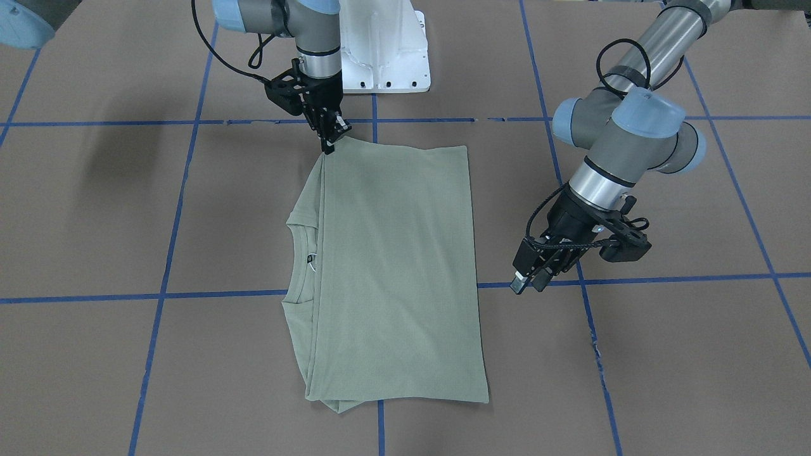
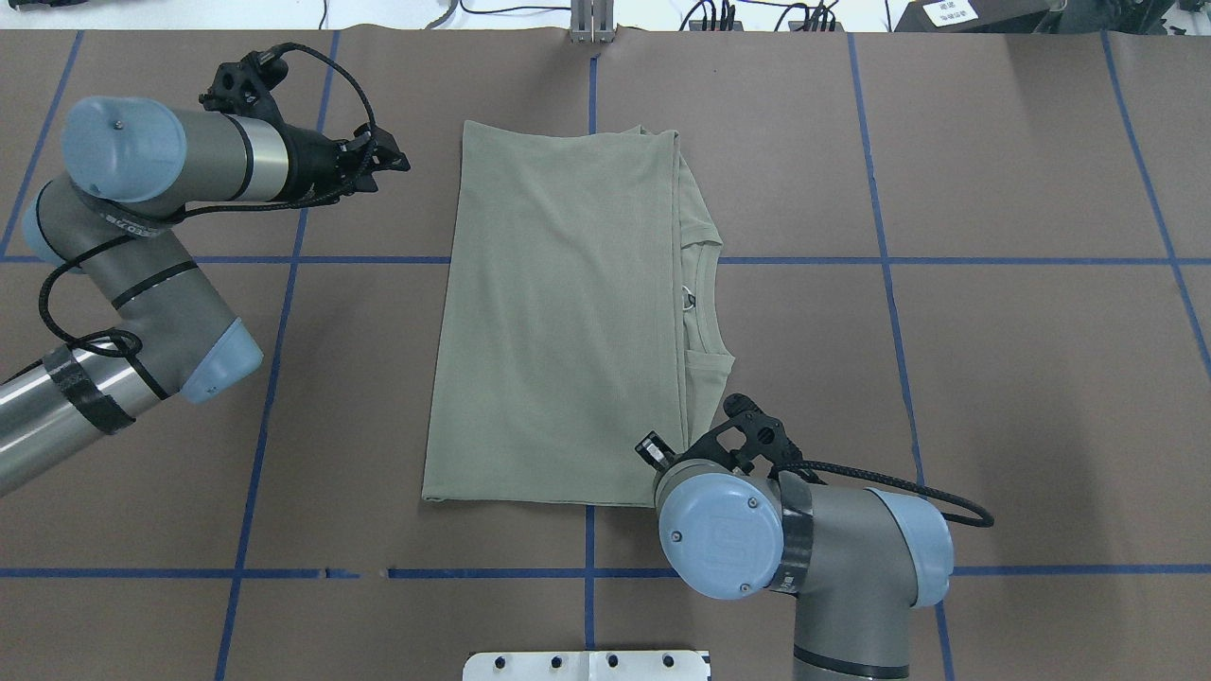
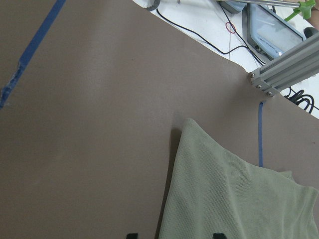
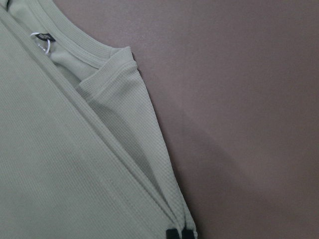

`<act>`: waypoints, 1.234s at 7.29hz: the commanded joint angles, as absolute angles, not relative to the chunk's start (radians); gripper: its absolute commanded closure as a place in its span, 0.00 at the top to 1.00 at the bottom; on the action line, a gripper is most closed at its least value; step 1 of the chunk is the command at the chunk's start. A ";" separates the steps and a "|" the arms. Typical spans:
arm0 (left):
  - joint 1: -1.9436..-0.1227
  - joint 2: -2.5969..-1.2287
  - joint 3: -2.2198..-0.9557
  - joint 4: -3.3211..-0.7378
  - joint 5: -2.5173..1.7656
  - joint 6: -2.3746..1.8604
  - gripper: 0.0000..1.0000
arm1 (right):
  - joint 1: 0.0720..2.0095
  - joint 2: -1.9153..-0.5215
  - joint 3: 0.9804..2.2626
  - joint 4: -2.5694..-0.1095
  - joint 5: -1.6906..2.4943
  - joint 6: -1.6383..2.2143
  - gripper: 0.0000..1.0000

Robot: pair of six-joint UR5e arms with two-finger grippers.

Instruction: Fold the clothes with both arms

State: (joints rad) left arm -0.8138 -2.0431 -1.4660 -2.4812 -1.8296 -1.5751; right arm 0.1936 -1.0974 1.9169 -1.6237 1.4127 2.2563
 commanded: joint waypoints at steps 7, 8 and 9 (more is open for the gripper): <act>-0.322 -1.767 -1.948 -2.173 -1.482 -2.018 0.71 | 0.173 -1.212 2.022 -1.624 1.414 2.256 0.00; -0.267 -1.770 -1.948 -2.151 -1.453 -2.035 0.71 | 0.173 -1.212 2.022 -1.624 1.416 2.256 0.00; -0.243 -1.769 -1.948 -2.148 -1.453 -2.039 0.70 | 0.173 -1.210 2.022 -1.624 1.416 2.256 0.00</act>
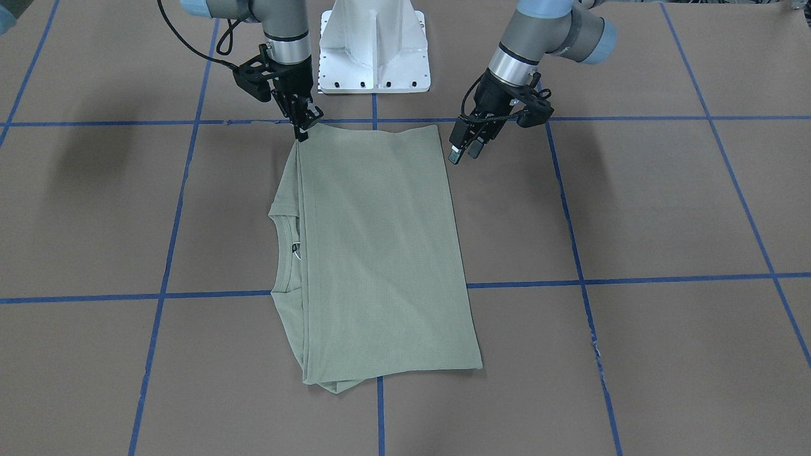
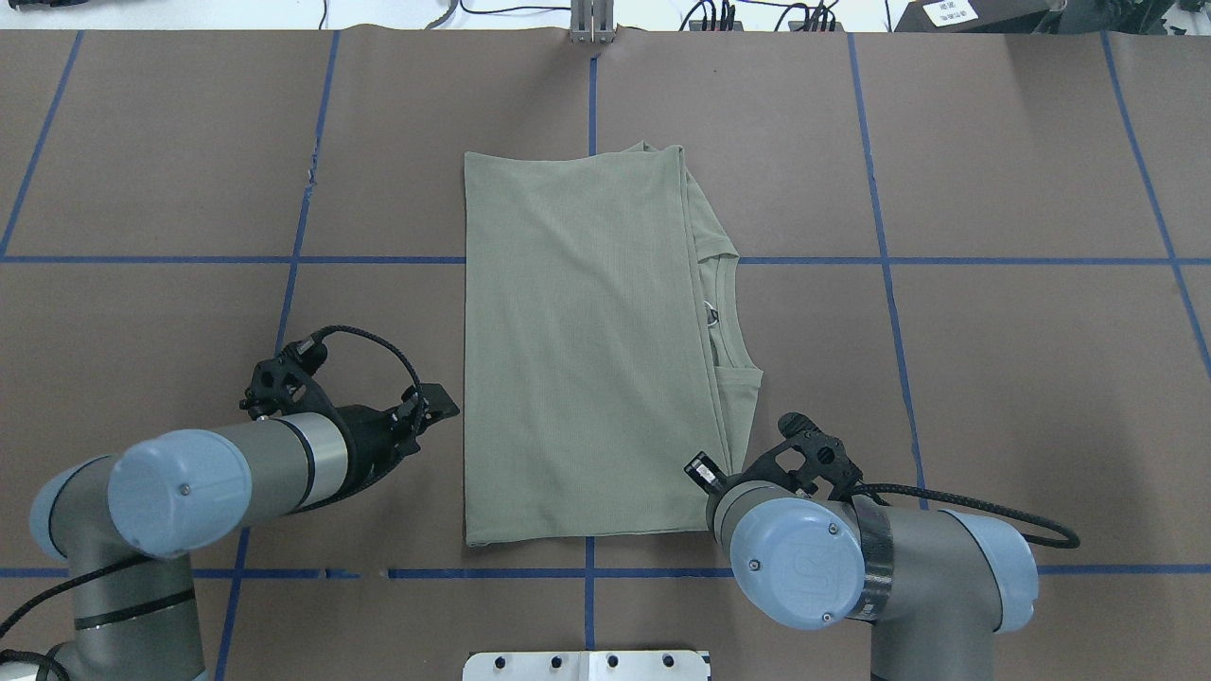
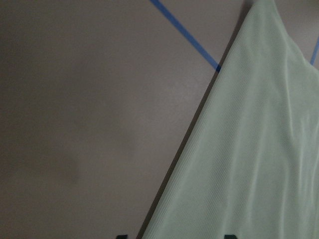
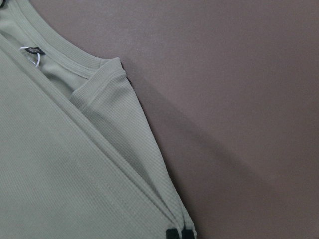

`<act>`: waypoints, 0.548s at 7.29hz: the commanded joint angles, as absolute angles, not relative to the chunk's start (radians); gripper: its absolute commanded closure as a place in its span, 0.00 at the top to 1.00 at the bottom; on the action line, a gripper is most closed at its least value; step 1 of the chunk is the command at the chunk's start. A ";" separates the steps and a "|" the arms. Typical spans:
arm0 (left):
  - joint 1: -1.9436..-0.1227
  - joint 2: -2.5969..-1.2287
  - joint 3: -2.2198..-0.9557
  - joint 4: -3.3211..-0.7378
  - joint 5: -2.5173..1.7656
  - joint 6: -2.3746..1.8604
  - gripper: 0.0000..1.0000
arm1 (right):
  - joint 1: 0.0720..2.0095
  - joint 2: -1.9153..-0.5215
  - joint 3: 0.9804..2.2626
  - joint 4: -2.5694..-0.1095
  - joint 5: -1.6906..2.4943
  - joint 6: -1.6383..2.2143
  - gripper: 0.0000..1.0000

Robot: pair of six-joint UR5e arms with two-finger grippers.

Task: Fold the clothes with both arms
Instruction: 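Grasp both near corners of the shirt with the left and right grippers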

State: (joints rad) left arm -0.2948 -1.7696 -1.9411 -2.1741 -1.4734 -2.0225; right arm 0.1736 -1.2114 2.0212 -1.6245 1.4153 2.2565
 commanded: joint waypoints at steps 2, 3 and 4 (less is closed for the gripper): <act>-0.174 -1.769 -1.941 -2.141 -1.454 -2.040 0.67 | 0.173 -1.206 2.022 -1.624 1.416 2.256 0.00; -0.149 -1.770 -1.937 -2.138 -1.454 -2.040 0.66 | 0.173 -1.204 2.022 -1.624 1.416 2.256 0.00; -0.134 -1.772 -1.930 -2.138 -1.454 -2.040 0.65 | 0.173 -1.203 2.022 -1.624 1.416 2.256 0.00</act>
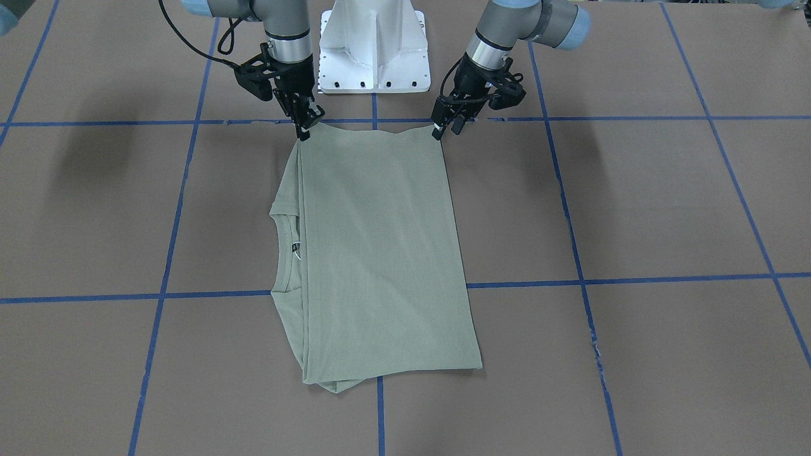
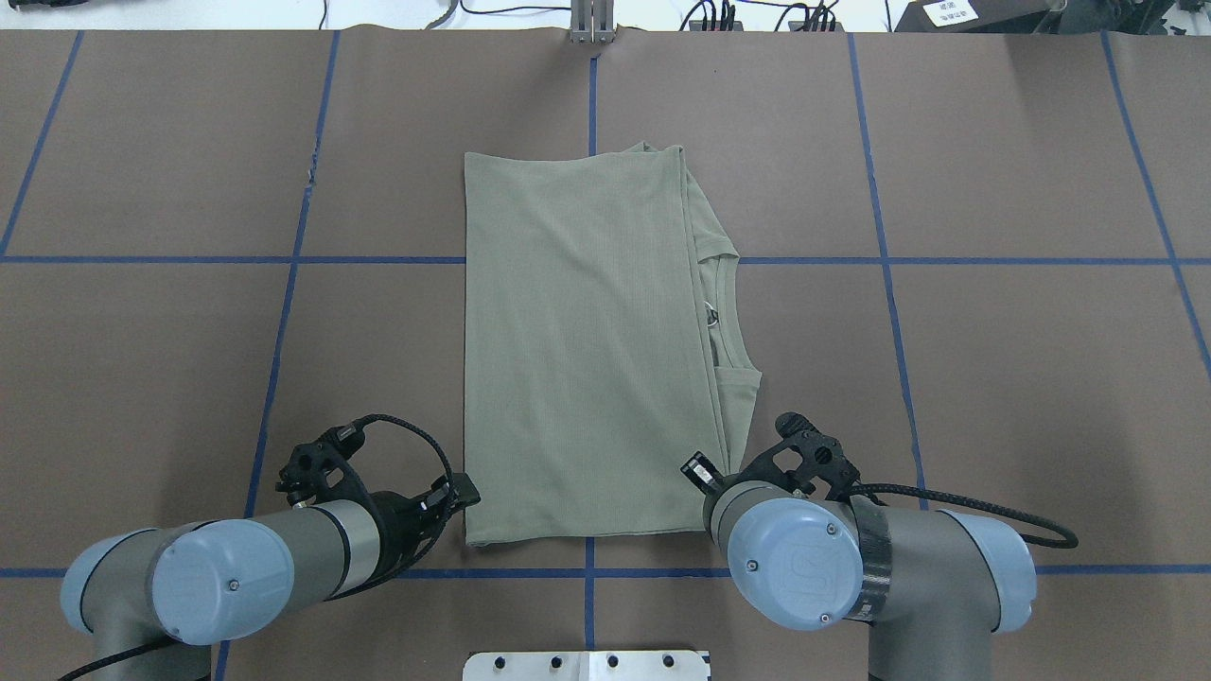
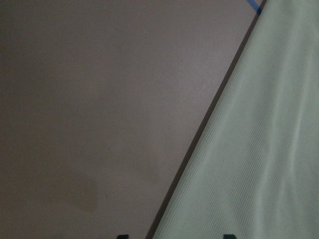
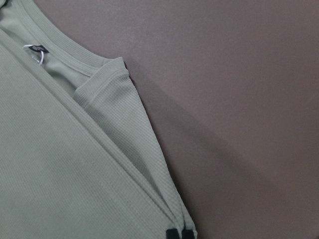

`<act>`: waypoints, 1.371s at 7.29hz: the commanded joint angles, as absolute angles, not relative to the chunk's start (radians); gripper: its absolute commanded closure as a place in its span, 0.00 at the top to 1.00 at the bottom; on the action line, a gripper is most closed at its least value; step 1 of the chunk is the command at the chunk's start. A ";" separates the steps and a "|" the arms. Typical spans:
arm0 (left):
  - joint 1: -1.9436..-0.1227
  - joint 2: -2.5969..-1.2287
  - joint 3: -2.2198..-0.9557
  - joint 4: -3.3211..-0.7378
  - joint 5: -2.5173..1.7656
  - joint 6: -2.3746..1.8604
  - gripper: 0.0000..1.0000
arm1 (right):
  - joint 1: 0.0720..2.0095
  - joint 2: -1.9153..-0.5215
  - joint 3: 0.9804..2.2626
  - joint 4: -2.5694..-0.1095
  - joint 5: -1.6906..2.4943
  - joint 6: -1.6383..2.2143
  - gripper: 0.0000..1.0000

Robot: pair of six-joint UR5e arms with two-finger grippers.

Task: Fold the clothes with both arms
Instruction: 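Grasp both near corners of the shirt with the left and right grippers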

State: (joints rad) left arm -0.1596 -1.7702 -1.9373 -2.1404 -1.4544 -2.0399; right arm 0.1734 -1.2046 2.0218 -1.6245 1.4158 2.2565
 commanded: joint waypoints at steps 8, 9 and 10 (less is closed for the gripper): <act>-0.127 -1.787 -1.922 -2.138 -1.454 -2.039 0.51 | 0.173 -1.209 2.022 -1.624 1.416 2.256 0.00; -0.117 -1.793 -1.916 -2.138 -1.454 -2.039 0.49 | 0.173 -1.207 2.022 -1.624 1.414 2.256 0.00; -0.117 -1.810 -1.905 -2.137 -1.454 -2.039 0.47 | 0.173 -1.207 2.023 -1.624 1.414 2.256 0.00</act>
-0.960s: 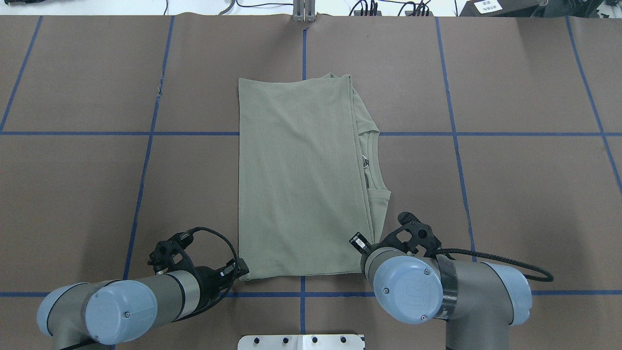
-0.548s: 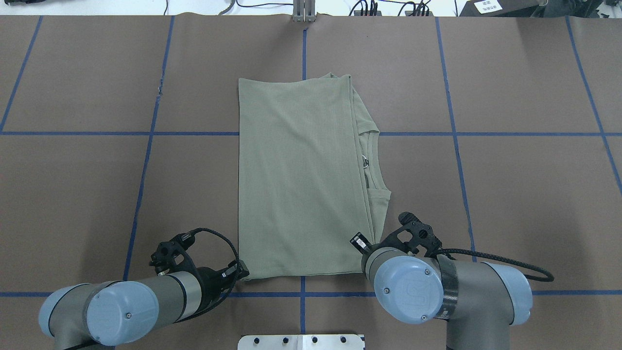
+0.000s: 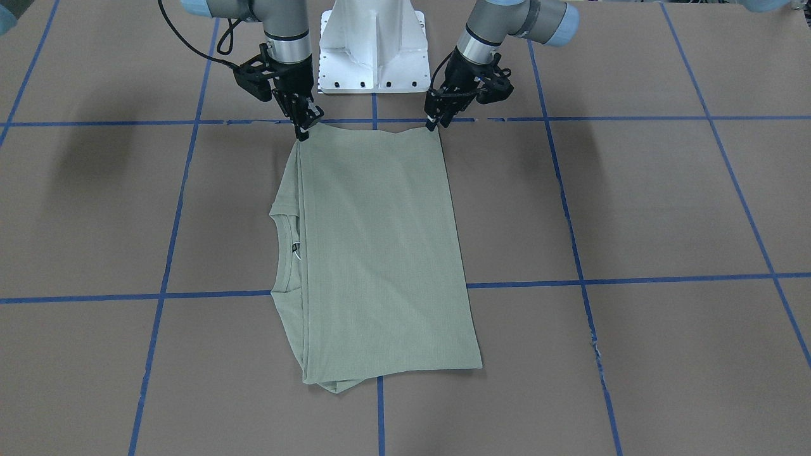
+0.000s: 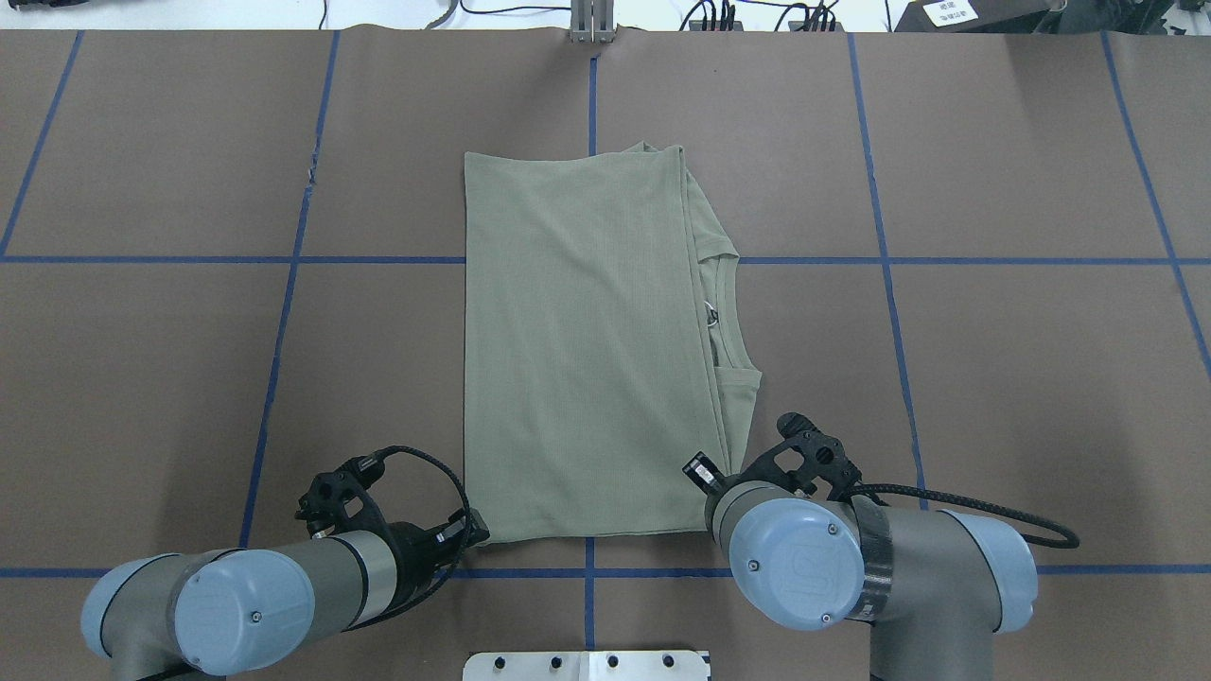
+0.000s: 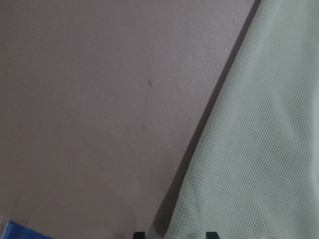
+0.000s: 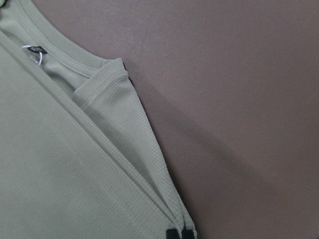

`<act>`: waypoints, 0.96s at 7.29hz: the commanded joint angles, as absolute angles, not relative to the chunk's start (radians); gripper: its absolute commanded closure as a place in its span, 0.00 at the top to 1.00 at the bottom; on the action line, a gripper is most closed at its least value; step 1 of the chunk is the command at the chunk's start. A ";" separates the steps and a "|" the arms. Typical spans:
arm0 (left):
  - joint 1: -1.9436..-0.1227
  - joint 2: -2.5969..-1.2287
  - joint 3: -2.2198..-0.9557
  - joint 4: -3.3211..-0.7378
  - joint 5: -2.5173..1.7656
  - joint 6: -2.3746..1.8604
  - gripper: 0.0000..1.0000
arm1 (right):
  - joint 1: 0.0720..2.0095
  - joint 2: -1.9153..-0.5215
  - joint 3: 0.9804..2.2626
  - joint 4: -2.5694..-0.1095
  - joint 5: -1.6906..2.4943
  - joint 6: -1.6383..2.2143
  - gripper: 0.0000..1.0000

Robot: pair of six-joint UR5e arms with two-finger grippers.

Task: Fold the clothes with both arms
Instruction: 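Grasp both near corners of the shirt with the left and right grippers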

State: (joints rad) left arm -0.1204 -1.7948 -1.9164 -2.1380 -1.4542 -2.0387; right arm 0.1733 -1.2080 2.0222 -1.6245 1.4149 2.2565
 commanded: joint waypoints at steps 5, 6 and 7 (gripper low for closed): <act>-0.126 -1.810 -1.919 -2.137 -1.453 -2.039 0.00 | 0.173 -1.201 2.023 -1.624 1.414 2.256 0.00; -0.124 -1.809 -1.924 -2.137 -1.453 -2.039 0.00 | 0.173 -1.200 2.023 -1.624 1.414 2.258 0.00; -0.127 -1.798 -1.946 -2.137 -1.451 -2.040 0.00 | 0.173 -1.200 2.025 -1.624 1.414 2.258 0.00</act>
